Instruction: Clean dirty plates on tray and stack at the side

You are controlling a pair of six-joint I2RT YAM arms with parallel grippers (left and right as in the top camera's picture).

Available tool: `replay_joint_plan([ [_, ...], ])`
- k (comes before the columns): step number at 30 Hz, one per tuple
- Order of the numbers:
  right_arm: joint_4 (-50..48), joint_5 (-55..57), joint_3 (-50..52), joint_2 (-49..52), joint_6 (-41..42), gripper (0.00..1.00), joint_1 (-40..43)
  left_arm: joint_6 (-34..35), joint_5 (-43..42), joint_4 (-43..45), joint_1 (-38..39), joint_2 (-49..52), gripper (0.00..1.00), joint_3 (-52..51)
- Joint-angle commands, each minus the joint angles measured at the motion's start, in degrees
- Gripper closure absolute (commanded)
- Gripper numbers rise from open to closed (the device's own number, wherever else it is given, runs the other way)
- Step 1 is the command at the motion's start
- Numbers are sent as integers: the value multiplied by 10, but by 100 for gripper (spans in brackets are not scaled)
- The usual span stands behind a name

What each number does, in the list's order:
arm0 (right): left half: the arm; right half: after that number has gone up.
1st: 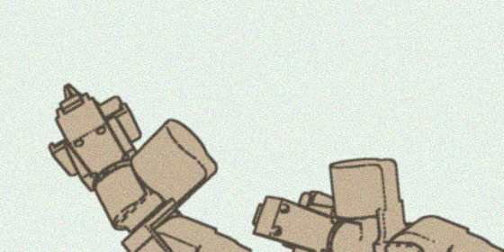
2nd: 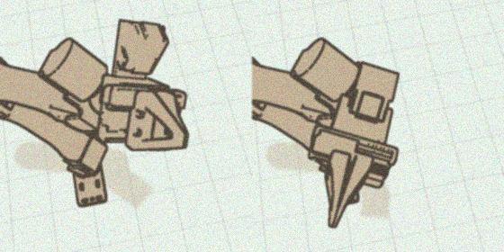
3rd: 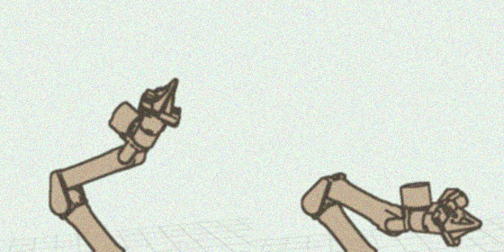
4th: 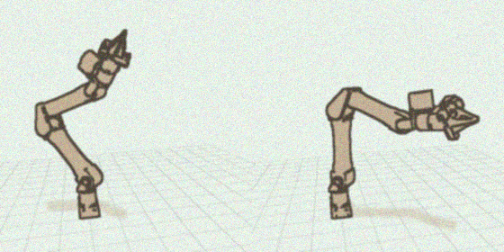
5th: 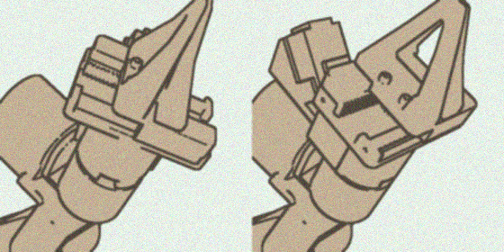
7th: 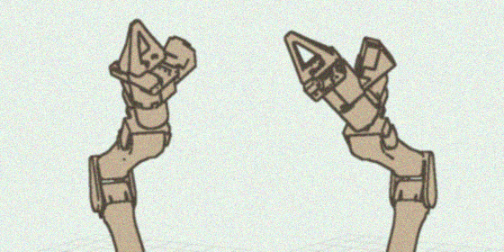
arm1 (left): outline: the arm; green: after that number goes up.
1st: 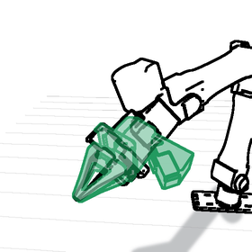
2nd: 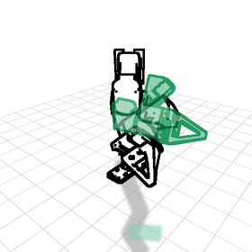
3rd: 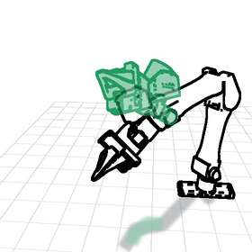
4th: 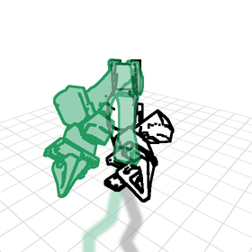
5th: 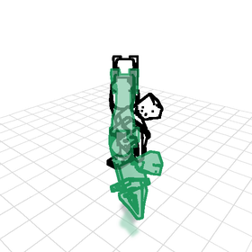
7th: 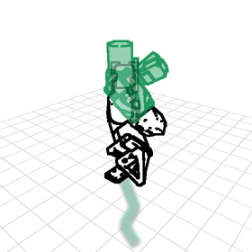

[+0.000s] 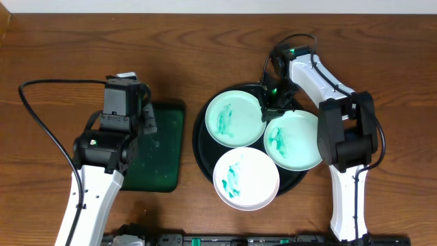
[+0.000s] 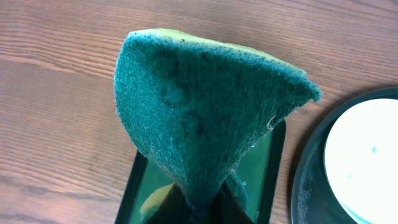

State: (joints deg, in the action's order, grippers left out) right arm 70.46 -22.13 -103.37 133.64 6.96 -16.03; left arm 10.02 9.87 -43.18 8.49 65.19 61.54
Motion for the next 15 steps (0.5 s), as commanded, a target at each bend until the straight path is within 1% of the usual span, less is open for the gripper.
replay_joint_plan([
  [1, -2, 21, 8, 10, -8, 99, 6, -11, 16, 5, 2, -9, 93, 7],
  [15, -2, 21, 8, 10, -8, 99, 7, -13, 16, 5, 2, -8, 93, 7],
])
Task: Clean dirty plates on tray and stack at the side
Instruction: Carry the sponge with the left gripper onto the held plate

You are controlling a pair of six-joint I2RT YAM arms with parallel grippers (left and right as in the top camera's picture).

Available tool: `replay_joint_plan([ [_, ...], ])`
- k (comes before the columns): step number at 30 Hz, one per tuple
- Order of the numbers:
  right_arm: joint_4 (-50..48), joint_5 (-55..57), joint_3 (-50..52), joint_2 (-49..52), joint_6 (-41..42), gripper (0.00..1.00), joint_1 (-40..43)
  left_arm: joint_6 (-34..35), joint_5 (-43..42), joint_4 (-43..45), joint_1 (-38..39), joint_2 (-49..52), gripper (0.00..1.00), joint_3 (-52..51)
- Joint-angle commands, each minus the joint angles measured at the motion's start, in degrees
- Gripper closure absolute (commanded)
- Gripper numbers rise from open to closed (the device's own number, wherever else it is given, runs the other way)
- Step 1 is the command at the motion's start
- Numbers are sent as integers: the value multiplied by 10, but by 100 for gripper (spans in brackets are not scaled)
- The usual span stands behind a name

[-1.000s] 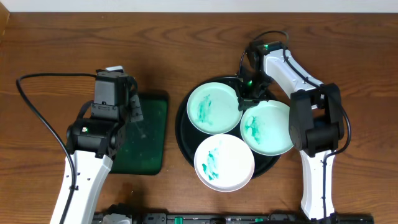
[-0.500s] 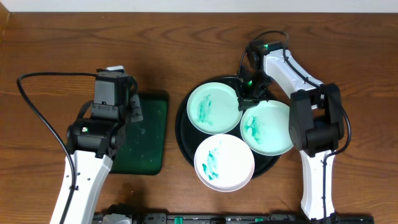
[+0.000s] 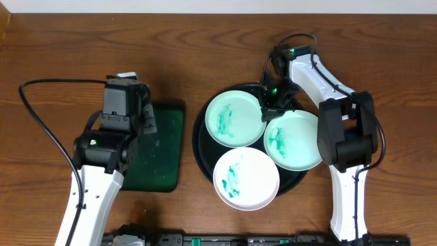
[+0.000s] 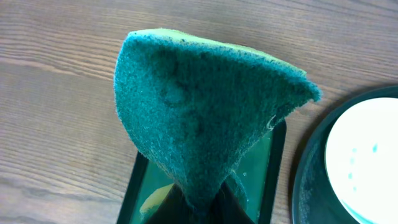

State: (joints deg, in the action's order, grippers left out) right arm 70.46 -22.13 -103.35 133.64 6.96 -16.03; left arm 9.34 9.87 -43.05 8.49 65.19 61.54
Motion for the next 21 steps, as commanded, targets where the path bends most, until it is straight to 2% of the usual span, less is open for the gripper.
replay_joint_plan([
  [1, -2, 21, 7, 10, -8, 99, 7, 1, 16, -2, 2, -5, 93, 7],
  [5, -2, 21, 7, 10, -8, 99, 7, 95, 7, -72, 2, 29, 93, 7],
  [9, -2, 21, 7, 10, -8, 99, 7, 167, -100, -174, 2, 105, 93, 7],
  [13, -2, 21, 7, 10, -8, 99, 7, 165, -121, -219, 2, 177, 93, 7],
  [21, -2, 21, 7, 10, -9, 99, 6, 113, -209, -156, 2, 201, 93, 34],
])
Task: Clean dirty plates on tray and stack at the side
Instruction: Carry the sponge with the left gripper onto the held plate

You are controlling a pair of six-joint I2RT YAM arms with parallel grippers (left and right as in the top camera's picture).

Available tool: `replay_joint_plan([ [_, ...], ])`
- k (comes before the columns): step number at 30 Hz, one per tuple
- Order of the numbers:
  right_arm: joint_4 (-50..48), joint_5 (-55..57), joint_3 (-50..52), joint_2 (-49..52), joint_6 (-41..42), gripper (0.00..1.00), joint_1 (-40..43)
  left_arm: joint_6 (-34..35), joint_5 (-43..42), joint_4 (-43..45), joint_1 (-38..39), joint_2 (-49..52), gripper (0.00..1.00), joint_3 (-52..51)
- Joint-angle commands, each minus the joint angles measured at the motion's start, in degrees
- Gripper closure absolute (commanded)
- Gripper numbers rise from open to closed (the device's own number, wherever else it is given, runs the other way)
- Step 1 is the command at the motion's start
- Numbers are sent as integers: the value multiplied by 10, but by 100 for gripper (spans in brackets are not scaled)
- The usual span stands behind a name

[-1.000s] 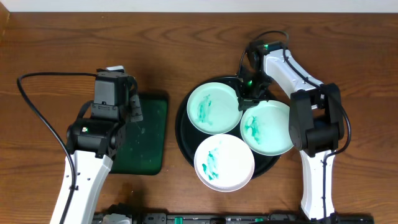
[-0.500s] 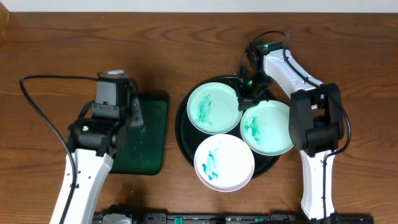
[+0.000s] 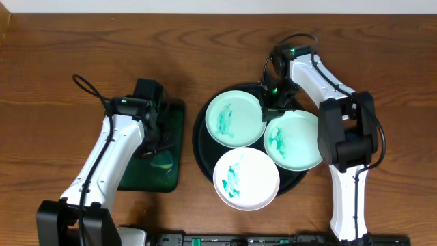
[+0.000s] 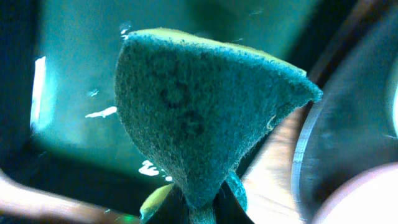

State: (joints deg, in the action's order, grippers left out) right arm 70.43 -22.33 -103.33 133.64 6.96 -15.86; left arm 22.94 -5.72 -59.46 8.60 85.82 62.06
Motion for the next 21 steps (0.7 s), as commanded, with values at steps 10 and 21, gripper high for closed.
replay_joint_plan([
  [10, -2, 23, 7, 10, -9, 99, 4, -71, -260, 128, 3, 13, 93, 35],
  [21, -2, 23, 7, 10, -9, 99, 4, -70, -313, 134, 85, 146, 93, 129],
])
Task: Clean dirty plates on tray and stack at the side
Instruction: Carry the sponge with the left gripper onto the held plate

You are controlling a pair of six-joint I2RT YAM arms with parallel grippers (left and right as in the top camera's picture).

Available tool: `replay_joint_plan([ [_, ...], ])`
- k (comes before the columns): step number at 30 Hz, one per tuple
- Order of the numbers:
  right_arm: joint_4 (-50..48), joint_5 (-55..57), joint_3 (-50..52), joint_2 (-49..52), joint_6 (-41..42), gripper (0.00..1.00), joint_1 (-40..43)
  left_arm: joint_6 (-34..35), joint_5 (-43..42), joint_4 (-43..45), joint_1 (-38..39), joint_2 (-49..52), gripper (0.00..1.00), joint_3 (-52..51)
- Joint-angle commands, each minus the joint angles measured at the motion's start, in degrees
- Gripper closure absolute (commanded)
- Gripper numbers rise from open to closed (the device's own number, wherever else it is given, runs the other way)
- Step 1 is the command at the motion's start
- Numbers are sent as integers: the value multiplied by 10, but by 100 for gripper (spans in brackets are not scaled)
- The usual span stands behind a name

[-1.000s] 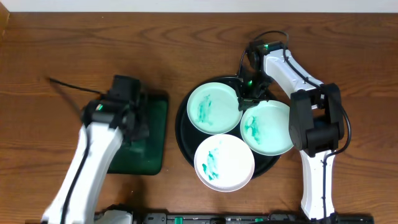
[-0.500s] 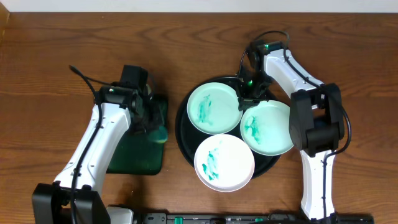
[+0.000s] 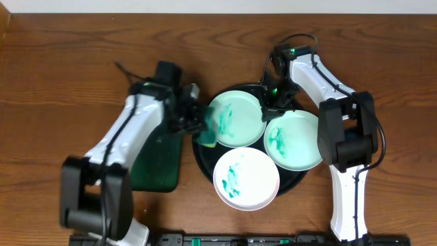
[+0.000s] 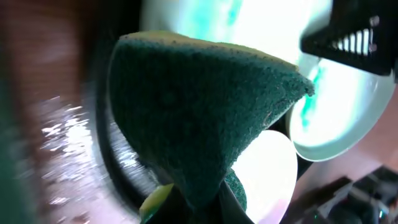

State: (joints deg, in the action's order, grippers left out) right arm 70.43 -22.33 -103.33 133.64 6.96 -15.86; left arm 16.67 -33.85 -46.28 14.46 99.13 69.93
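Three pale plates smeared with teal sit on a round black tray [image 3: 202, 156]: one at the back left [image 3: 232, 119], one at the right [image 3: 295, 140], one at the front [image 3: 246, 179]. My left gripper [image 3: 198, 121] is shut on a folded green sponge [image 3: 207, 131], which hangs over the tray's left rim beside the back-left plate. The sponge [image 4: 199, 106] fills the left wrist view, and my left gripper's tips [image 4: 200, 208] are mostly hidden under it. My right gripper [image 3: 272, 102] is shut on the back-left plate's right rim.
A dark green rectangular tray [image 3: 156, 164] with wet patches lies left of the round tray. Bare wooden table [image 3: 61, 82] stretches to the left and behind. The right arm's links [image 3: 345, 137] run along the right side of the plates.
My left gripper has moved right with the sponge, from over the green rectangular tray to the round tray's left rim, next to the back-left plate. The right gripper has not moved.
My left gripper first held the sponge up over the green tray's far end, and it was still there at the following moment. Then it was low over the green tray's wet surface. Now it is at the plates. The right gripper stayed on the back-left plate's rim throughout.
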Motion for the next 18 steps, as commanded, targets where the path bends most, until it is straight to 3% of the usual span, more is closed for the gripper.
replay_joint_plan([
  [1, -1, 23, 7, 10, -9, 99, 4, -5, -32, 2, 37, 24, 93, 68],
  [7, 2, 23, 7, 10, -9, 99, 4, 35, -33, 10, 66, 90, 93, 137],
  [18, 7, 23, 7, 10, -9, 99, 5, 67, -111, 87, 92, 217, 93, 138],
])
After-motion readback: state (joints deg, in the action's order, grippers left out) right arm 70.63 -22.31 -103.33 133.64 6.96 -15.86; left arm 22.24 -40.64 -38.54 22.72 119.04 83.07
